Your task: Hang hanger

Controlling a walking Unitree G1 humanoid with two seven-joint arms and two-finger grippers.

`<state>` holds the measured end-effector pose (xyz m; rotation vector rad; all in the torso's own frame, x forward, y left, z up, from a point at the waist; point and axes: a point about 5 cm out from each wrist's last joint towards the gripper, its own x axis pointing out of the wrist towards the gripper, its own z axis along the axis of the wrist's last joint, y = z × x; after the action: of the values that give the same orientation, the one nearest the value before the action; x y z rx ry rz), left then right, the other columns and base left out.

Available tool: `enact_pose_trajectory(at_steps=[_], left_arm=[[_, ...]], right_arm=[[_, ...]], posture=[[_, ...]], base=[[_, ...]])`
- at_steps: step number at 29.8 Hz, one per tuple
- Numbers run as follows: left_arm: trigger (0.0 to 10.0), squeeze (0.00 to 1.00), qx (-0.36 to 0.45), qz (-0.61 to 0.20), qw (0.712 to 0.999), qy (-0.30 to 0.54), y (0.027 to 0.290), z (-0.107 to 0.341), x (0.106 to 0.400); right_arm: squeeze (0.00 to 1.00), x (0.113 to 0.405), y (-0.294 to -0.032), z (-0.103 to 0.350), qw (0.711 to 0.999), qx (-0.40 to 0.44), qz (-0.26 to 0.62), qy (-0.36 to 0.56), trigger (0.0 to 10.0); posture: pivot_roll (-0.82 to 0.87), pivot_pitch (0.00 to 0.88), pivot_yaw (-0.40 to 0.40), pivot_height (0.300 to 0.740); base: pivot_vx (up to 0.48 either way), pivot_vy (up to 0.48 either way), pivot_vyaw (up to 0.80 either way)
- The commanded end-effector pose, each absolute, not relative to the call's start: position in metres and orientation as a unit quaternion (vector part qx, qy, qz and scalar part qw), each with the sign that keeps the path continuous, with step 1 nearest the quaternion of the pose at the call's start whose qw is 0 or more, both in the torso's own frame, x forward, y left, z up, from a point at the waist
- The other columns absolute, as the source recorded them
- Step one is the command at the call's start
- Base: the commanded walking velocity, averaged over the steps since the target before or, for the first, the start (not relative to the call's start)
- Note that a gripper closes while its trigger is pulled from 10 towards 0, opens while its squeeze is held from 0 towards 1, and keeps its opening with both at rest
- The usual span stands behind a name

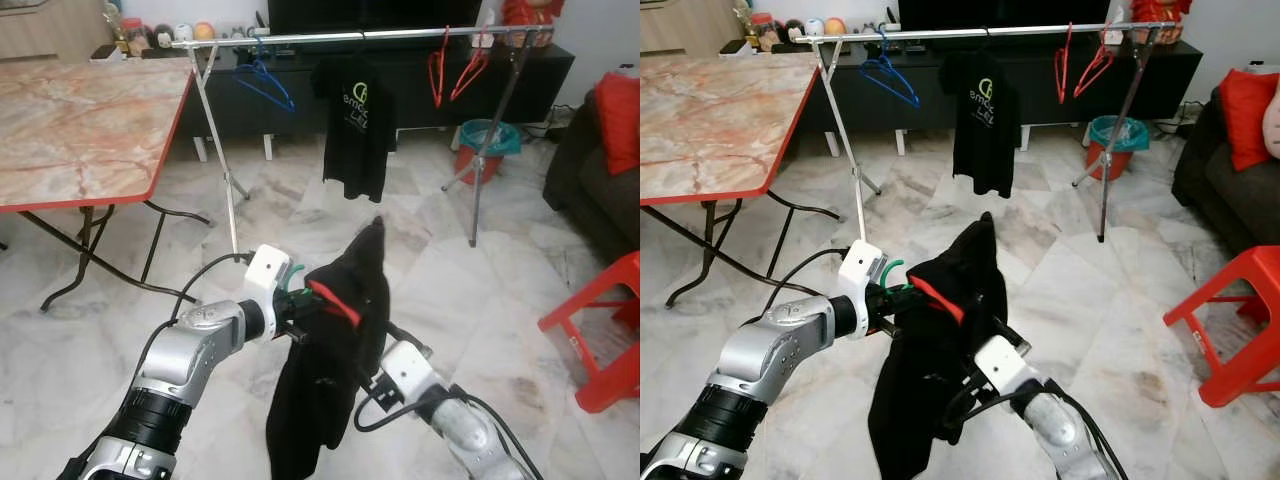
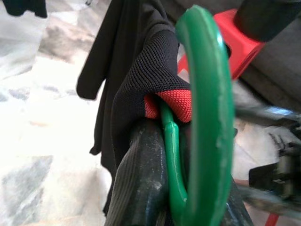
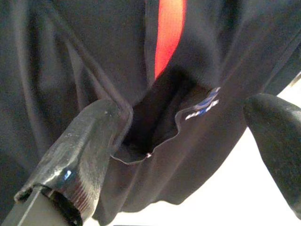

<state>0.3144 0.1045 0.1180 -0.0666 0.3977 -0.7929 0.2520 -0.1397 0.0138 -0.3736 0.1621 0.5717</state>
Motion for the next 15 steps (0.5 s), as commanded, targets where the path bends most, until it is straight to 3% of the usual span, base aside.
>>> enact_pose_trajectory(at_steps=[1,9,15], left_arm=[[10.0,0.0,-0.015,-0.372,0.913,0.17,0.107,0.125,0.322],[10.0,0.0,-0.027,-0.387,0.908,0.16,0.104,0.128,0.321],[10.0,0.0,-0.023,-0.416,0.898,0.14,0.097,0.134,0.32]], right_arm=[[0.0,0.25,-0.137,0.016,0.94,-0.171,0.283,0.077,10.0],[0.0,0.254,-0.134,0.034,0.949,-0.168,0.267,0.032,10.0],[0.0,0.259,-0.125,0.04,0.934,-0.172,0.311,0.017,10.0]], posture=[[-0.01,0.0,0.013,0.74],[-0.01,0.0,0.016,0.74],[-0.01,0.0,0.017,0.74]], base=[[0.0,0.0,0.0],[0.0,0.0,0.0],[0.0,0.0,0.0]])
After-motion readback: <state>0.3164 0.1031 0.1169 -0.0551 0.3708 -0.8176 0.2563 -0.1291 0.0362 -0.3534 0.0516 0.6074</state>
